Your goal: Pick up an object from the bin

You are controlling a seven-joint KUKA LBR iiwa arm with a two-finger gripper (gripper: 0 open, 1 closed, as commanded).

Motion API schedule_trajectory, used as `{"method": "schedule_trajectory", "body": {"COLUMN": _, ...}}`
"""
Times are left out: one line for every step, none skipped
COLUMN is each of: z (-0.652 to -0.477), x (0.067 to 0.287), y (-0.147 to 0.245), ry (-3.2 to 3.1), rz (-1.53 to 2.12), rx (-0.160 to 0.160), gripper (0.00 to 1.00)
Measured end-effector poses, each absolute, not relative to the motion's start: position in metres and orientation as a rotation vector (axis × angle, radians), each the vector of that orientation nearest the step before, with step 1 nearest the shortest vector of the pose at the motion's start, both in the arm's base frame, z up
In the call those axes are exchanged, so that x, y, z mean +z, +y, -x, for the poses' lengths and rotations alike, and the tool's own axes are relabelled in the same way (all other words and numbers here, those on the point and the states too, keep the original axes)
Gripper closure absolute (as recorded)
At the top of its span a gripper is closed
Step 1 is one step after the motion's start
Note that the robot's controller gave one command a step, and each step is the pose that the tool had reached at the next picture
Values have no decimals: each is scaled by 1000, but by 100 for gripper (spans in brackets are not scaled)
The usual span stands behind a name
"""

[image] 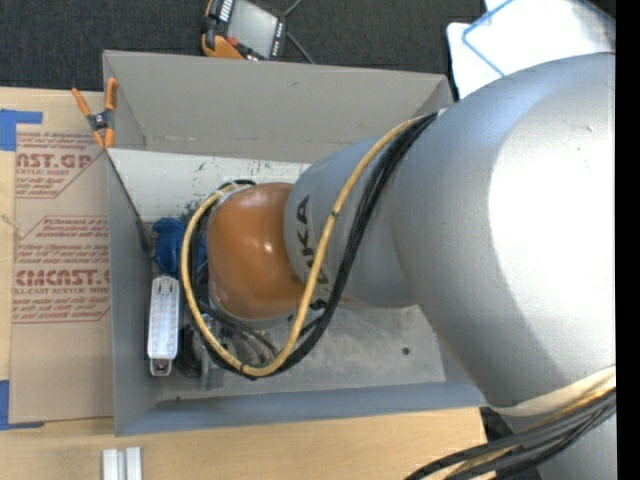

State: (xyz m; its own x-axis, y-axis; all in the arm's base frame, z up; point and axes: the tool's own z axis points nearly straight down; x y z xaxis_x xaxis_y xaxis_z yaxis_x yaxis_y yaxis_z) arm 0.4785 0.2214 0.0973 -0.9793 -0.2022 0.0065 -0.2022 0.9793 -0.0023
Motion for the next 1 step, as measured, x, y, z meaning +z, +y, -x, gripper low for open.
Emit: {"method": "schedule_trajectory", "body": {"z": -480, "x": 135, "y": 222, "ry": -3124, "rz": -319, "rx": 1, "gripper": 100}}
